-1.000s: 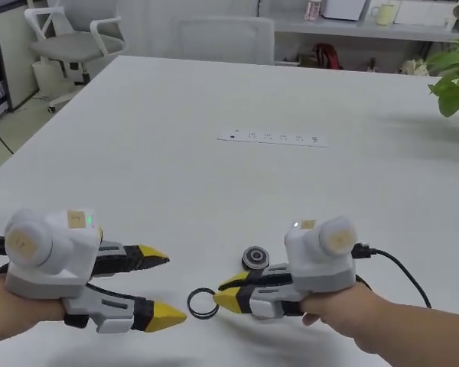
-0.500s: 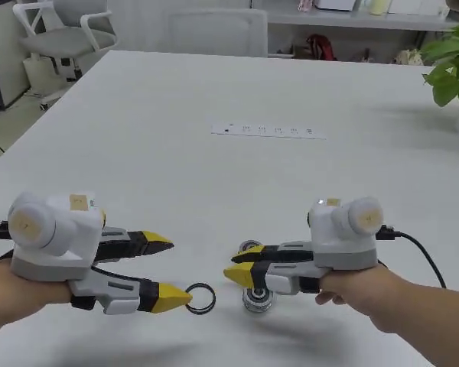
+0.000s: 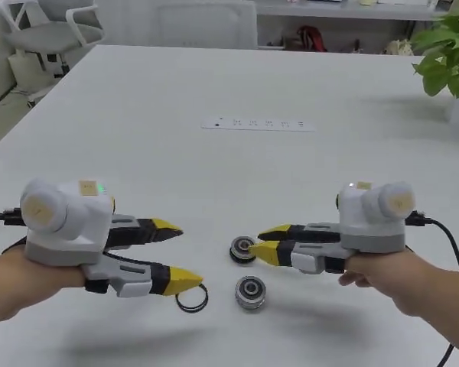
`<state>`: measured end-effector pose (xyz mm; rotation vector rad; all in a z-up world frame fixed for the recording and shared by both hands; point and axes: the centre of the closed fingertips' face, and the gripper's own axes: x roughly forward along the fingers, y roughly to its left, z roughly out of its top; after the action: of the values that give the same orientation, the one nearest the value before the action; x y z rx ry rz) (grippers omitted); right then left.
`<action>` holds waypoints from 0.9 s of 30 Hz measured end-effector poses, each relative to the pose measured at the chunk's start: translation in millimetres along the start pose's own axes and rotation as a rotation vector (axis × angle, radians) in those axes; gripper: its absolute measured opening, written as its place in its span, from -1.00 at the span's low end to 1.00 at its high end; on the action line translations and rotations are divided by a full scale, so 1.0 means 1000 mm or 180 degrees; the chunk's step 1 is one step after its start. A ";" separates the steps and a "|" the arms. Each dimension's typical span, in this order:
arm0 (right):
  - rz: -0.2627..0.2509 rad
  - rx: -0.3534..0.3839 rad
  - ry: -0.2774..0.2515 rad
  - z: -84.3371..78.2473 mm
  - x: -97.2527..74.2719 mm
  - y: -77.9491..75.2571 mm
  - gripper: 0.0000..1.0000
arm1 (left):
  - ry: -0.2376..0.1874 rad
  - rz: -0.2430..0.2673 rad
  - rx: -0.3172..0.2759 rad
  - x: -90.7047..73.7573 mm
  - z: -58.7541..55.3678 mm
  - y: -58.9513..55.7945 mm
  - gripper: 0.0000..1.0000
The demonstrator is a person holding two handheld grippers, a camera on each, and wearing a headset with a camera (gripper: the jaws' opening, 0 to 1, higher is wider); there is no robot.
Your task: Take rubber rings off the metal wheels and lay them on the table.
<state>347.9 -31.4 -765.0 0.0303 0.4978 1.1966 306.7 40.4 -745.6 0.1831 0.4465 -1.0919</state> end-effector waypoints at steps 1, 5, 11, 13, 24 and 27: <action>-0.0013 -0.0012 0.0011 -0.001 0.000 -0.001 -0.62 | -0.0002 0.0000 -0.0004 0.001 0.000 0.001 0.03; -0.0052 -0.0078 0.0079 -0.009 0.000 -0.006 -0.64 | 0.0000 0.0004 -0.0029 0.007 -0.001 0.004 0.02; -0.0063 -0.0129 0.0150 -0.015 0.002 -0.009 -0.66 | 0.0029 -0.0014 -0.0036 0.014 -0.002 0.007 0.01; -0.0063 -0.0138 0.0158 -0.017 0.002 -0.011 -0.65 | 0.0037 -0.0016 -0.0041 0.016 -0.003 0.009 0.00; -0.0076 -0.0168 0.0231 -0.023 0.008 -0.018 -0.63 | 0.0071 -0.0061 -0.0065 0.033 -0.004 0.013 -0.04; -0.0068 -0.0168 0.0233 -0.023 0.011 -0.019 -0.62 | 0.0090 -0.0072 -0.0063 0.038 -0.006 0.015 -0.06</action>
<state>358.2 -34.5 -794.8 -0.0640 0.5292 1.1926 333.4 18.0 -768.5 0.1764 0.4856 -1.1078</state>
